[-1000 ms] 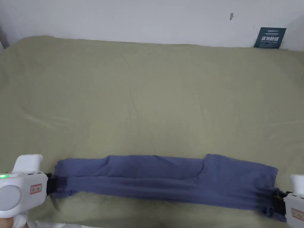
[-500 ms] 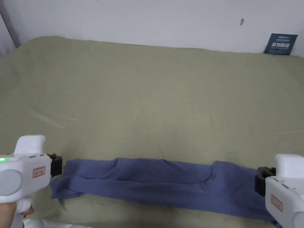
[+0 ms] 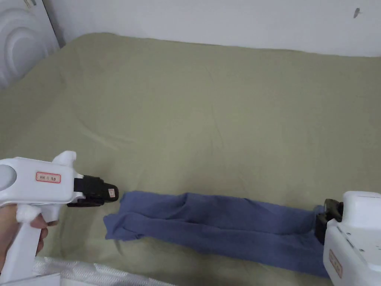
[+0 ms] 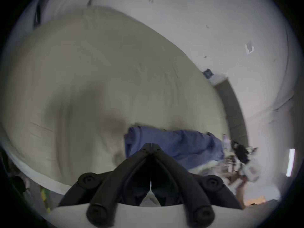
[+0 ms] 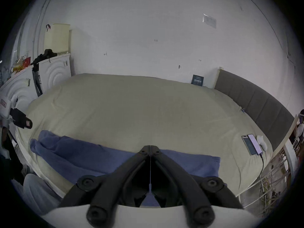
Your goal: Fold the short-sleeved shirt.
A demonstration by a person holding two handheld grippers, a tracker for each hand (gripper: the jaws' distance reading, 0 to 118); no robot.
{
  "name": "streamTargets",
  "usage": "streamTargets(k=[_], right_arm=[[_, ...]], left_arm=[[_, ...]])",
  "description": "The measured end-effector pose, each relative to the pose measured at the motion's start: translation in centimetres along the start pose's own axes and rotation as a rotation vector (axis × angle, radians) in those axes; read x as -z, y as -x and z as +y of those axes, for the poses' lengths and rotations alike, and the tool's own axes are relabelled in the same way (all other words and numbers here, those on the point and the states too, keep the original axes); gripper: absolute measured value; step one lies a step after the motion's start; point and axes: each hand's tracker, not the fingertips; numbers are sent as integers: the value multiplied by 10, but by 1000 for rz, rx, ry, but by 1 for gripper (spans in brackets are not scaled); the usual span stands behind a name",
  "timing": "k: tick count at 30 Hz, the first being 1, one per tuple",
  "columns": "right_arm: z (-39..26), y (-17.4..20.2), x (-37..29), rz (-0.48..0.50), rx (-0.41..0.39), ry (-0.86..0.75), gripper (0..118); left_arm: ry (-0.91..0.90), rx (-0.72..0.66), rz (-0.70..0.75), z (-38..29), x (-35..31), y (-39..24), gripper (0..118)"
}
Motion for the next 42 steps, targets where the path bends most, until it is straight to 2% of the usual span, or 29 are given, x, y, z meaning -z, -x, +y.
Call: streamTargets(k=[4, 8, 9, 10, 11, 12, 21, 24, 25, 26, 27, 29, 33, 34, 36, 40, 42], right_arm=[[-3, 10, -4, 2, -20, -4, 1], [-4, 15, -9, 8, -35, -21, 1], [-3, 16, -10, 11, -36, -26, 1], [-2, 18, -10, 11, -39, -26, 1], [-1, 18, -11, 13, -40, -26, 1], [0, 19, -11, 16, -37, -25, 1], [-3, 21, -6, 42, -18, 7, 1], [-4, 17, -6, 40, -5, 15, 1], [-4, 16, -7, 38, 0, 16, 1], [-4, 14, -7, 41, 4, 18, 1], [-3, 12, -8, 42, 6, 20, 1], [-2, 10, -10, 48, 3, 21, 1], [3, 4, -13, 58, -8, 4, 2], [4, 4, -13, 60, -9, 2, 2], [6, 4, -14, 61, -20, -10, 2], [9, 0, -17, 78, -3, -22, 2], [9, -1, -18, 82, 3, -30, 2]], left_arm=[[53, -37, -76, 4, 12, 20, 1], [76, -67, -84, 6, 27, 33, 16], [103, -81, -108, 6, 31, 35, 35], [123, -80, -124, 6, 35, 37, 83], [153, -77, -155, 4, 41, 38, 113], [188, -81, -167, 3, 47, 38, 118], [229, -132, -264, 3, 89, 22, 117], [236, -128, -263, -1, 97, 10, 111], [218, -128, -229, 0, 96, 7, 85], [206, -128, -151, 1, 96, 5, 29], [183, -109, -34, -1, 95, 7, 9], [203, -119, -99, -1, 92, 9, 9], [156, -184, -127, 4, 63, 12, 9], [166, -194, -123, 8, 55, 11, 9], [109, -124, -43, 11, 28, 4, 9], [25, -220, -10, 19, -19, 12, 9], [11, -213, 24, 21, -32, 5, 9]])
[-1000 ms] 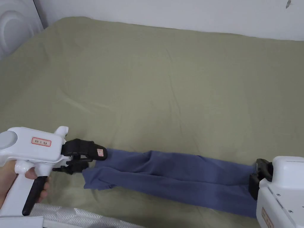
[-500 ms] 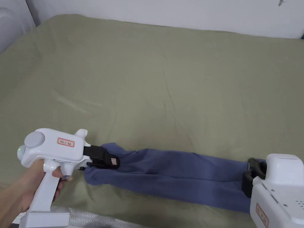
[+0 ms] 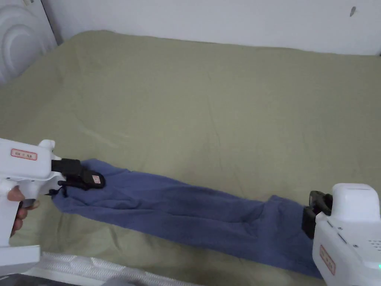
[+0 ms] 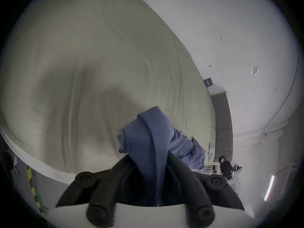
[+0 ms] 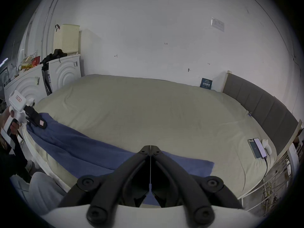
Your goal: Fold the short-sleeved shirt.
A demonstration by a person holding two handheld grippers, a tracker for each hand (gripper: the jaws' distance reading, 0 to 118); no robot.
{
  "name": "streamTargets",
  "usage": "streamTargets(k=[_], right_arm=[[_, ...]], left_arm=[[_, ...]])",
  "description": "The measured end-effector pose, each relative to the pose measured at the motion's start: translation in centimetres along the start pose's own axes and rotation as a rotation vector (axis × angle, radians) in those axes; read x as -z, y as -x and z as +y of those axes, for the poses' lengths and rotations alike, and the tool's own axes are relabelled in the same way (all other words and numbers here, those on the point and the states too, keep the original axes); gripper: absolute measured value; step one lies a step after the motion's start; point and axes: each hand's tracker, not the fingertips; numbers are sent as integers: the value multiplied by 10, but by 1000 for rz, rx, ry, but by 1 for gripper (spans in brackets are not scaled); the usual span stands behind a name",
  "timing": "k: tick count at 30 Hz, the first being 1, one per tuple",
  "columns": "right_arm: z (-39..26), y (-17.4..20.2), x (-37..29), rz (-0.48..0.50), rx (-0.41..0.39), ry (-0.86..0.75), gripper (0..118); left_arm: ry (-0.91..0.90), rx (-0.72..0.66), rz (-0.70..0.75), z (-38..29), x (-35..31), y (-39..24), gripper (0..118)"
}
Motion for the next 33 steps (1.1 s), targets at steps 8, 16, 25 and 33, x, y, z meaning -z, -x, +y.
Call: streamTargets(k=[8, 16, 25, 33], right_arm=[[-3, -16, -5, 0, 34, -4, 2], [-11, -45, -12, -41, 54, 4, 2], [-21, -70, -7, -84, 92, 40, 2], [-23, -70, -6, -76, 104, 49, 2]], left_arm=[[63, 104, -6, -24, 25, -89, 9], [123, 250, 12, -66, 119, -183, 9], [198, 389, 80, -106, 242, -204, 112], [95, 401, -71, -93, 178, -197, 48]])
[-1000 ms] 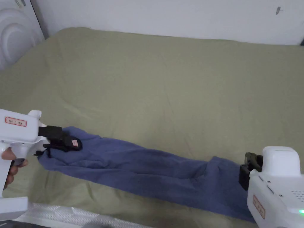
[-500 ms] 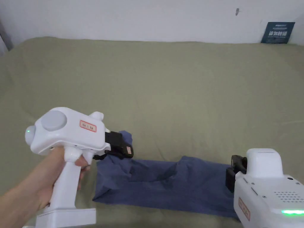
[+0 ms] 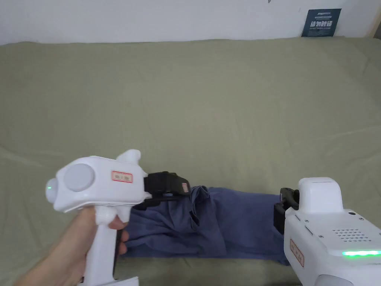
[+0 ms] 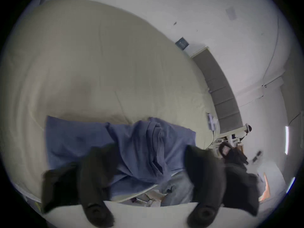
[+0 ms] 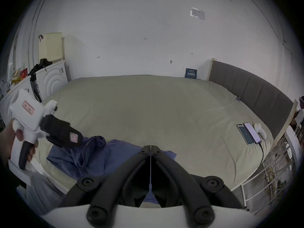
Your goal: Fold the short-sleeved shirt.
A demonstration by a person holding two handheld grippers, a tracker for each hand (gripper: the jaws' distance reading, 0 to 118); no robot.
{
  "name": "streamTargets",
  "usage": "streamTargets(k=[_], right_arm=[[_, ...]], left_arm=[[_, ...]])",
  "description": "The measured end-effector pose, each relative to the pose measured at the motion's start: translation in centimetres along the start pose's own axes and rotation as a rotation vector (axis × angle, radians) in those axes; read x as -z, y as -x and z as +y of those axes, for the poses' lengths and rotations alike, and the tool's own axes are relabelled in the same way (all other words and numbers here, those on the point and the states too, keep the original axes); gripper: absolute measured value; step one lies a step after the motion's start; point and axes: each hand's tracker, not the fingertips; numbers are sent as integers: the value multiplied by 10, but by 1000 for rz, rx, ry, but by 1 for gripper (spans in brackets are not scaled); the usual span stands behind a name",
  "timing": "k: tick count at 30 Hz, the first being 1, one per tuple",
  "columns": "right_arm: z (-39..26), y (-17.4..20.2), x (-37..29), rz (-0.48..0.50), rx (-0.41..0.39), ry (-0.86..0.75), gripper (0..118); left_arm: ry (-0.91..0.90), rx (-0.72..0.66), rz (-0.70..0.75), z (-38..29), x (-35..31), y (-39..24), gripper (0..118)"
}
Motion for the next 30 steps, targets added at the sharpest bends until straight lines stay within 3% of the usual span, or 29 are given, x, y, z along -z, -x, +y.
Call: streamTargets(k=[1, 7, 14, 19, 24, 30], right_arm=[[0, 1, 0, 5, -2, -2, 2], [0, 8, 3, 34, 3, 4, 2], [-2, 7, 6, 21, -8, 17, 2], [-1, 5, 17, -16, -44, 16, 2], [-1, 3, 21, -25, -22, 35, 2], [0, 9, 17, -26, -33, 32, 2]], left_arm=[[-39, 8, 4, 0, -12, 3, 0], [-8, -33, 82, -11, -12, 22, 0], [153, -28, -70, -27, 88, 4, 0], [219, 70, 6, -55, 141, -19, 0], [181, 134, 27, -46, 113, -31, 0], [62, 103, -40, -24, 8, -3, 0]])
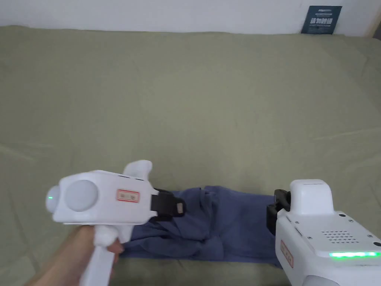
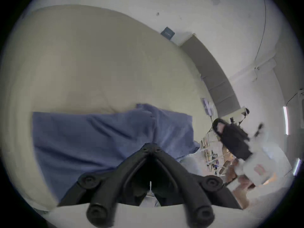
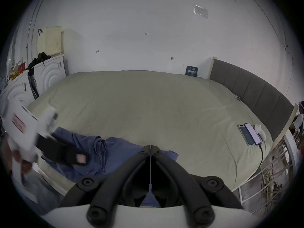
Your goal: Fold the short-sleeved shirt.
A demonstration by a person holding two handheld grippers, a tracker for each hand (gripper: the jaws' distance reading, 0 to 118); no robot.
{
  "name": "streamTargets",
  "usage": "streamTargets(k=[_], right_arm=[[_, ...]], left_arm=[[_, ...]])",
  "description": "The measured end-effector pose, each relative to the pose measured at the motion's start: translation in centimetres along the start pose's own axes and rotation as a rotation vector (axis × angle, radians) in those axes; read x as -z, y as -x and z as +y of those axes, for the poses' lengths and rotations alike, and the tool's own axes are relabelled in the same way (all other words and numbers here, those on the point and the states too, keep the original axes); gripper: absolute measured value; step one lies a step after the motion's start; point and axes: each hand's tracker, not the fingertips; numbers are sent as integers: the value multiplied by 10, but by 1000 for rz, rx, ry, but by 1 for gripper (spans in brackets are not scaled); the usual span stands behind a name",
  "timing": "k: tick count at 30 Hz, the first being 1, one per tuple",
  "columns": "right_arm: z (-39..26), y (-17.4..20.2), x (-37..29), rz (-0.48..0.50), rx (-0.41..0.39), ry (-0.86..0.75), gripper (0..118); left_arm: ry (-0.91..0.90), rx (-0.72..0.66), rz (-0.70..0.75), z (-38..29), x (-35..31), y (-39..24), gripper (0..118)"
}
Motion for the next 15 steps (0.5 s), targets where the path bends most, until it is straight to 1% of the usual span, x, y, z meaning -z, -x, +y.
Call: streamTargets(k=[3, 5, 7, 10, 11, 13, 14, 15], right_arm=[[1, 7, 1, 8, -8, -4, 2], [1, 12, 2, 17, -13, -3, 2], [1, 17, 4, 22, -18, 2, 2], [1, 24, 5, 27, -32, -3, 2], [2, 26, 5, 27, -35, -5, 2], [4, 28, 7, 31, -41, -1, 2], [4, 29, 8, 29, -41, 0, 2], [5, 29, 9, 31, -40, 3, 2]], left_arm=[[-55, -82, 59, 1, -46, 39, 0], [-69, -119, 114, -1, -65, 66, 0], [-70, -166, 134, -4, -75, 86, 0], [-34, -232, 44, -7, -75, 110, 0], [-38, -248, 43, -8, -73, 115, 0], [-17, -239, 8, -10, -67, 123, 1], [-24, -248, -19, -10, -63, 125, 8], [-12, -254, -59, -9, -59, 129, 23]])
